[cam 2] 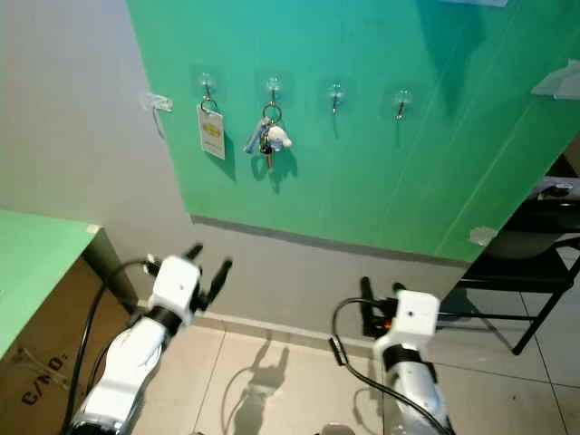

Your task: Hang keys on a hook

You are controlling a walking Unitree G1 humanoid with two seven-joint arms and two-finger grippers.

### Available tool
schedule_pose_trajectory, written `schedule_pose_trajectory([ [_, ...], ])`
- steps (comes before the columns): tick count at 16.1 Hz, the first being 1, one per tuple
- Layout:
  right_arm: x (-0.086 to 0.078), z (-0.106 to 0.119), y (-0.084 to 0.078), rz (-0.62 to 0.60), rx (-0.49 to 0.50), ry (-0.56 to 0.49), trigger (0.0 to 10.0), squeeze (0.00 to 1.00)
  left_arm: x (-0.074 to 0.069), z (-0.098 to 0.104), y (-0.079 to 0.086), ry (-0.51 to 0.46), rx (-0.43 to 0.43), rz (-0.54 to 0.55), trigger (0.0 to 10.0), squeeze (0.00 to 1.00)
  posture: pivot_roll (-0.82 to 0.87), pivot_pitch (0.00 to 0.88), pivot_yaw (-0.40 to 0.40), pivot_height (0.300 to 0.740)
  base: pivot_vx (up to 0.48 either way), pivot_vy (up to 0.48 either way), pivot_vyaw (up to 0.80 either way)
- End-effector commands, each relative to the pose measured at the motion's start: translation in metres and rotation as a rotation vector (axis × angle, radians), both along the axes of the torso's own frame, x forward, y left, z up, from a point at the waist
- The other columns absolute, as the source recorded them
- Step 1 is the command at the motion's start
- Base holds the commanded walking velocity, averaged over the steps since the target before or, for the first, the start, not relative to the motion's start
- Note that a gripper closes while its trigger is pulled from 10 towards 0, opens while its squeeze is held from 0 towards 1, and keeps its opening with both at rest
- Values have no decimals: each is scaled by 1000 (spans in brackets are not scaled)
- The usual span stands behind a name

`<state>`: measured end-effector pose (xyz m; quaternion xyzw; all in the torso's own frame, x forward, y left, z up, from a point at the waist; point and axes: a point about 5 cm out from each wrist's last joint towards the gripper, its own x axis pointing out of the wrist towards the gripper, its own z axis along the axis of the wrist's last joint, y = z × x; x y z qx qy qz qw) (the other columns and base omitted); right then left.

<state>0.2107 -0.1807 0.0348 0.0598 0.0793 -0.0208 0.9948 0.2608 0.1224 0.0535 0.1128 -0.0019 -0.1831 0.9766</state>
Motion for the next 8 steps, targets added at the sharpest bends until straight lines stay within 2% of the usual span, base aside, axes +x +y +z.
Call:
schedule_pose_trajectory([
  [1,4,7,2,8,0,-40,10000,0,5,1,3,47,-12,65,10000,0,-175,0,42,740,0,0,0],
  [2,8,8,4,12,12,-62,10000,0,12,-5,27,123,-117,304,10000,0,-172,0,46,740,0,0,0],
  [3,11,9,3,6,27,-76,10000,0,11,-8,46,120,-92,415,10000,0,-169,0,35,740,0,0,0],
  [4,14,9,0,-3,41,-74,10000,0,9,-7,56,77,-12,423,10000,0,-168,0,40,740,0,0,0],
  [5,17,8,-6,-17,35,-74,10000,0,7,-6,58,49,43,415,10000,0,-163,0,35,740,0,0,0],
  [8,25,12,-19,-52,27,-86,10000,0,10,-5,40,108,-3,330,10000,0,-158,0,34,740,0,0,0],
])
